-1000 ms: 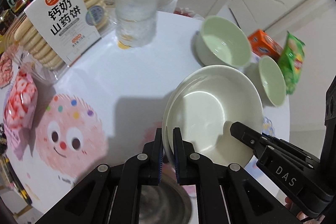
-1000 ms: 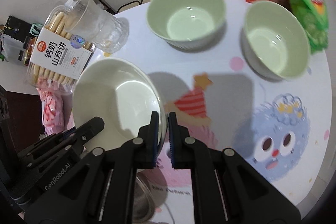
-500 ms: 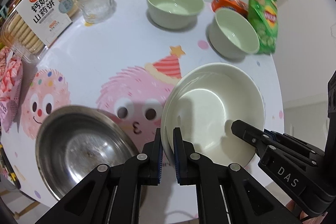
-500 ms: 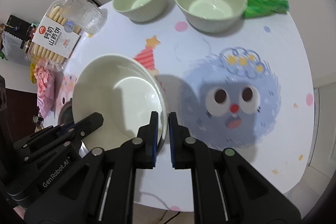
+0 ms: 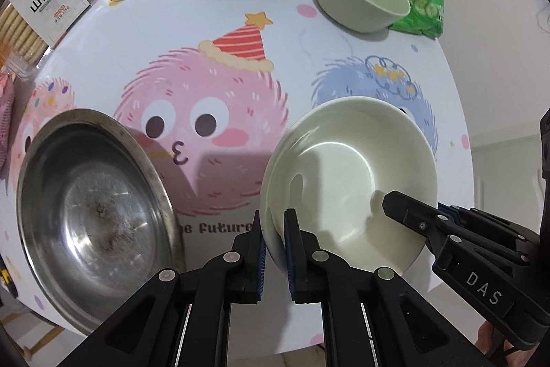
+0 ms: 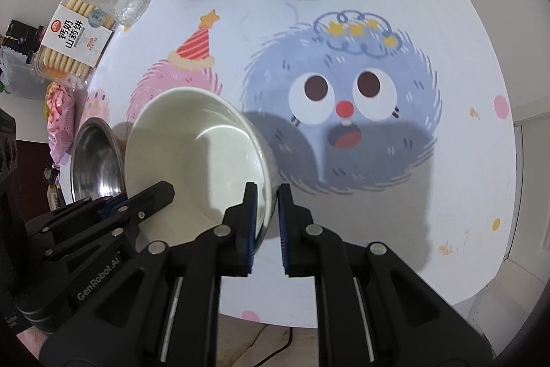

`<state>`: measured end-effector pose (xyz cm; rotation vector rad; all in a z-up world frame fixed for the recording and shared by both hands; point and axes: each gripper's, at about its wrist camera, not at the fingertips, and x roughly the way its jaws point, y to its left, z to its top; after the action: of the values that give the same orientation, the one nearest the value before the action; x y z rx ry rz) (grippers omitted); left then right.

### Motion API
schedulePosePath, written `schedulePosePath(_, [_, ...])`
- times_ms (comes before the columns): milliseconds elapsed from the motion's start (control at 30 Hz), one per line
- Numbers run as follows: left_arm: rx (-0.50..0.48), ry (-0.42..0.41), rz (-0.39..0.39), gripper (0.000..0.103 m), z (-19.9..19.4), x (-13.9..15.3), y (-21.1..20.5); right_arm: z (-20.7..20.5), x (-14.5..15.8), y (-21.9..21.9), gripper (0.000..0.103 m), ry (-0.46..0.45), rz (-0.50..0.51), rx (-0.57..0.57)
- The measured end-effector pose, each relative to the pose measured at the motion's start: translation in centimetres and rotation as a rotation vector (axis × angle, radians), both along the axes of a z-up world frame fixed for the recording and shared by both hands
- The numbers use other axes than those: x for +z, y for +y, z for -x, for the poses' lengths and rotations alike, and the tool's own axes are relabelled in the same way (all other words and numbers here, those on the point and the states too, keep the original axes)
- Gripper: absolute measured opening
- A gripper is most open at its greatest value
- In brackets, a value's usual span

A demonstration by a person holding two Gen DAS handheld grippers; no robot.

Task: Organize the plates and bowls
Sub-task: 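Carry the cream bowl with both tools toward the steel bowls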

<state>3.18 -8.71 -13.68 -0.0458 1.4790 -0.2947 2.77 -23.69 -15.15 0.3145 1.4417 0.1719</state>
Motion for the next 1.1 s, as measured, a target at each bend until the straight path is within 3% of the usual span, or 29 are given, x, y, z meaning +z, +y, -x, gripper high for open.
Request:
schedulePosePath(467, [-0.005,0.043,-0.012,0.009,1.4,-2.1,-0.6,1.0,-1.9,-0.4,0.014,0.045,0.003,0.039])
schedulePosePath(1100, [-0.025,0.030,-0.033,0.010,1.2,-2.0,-1.7,1.1,-2.4,-0.7,0.016,0.061,-0.025,0.048])
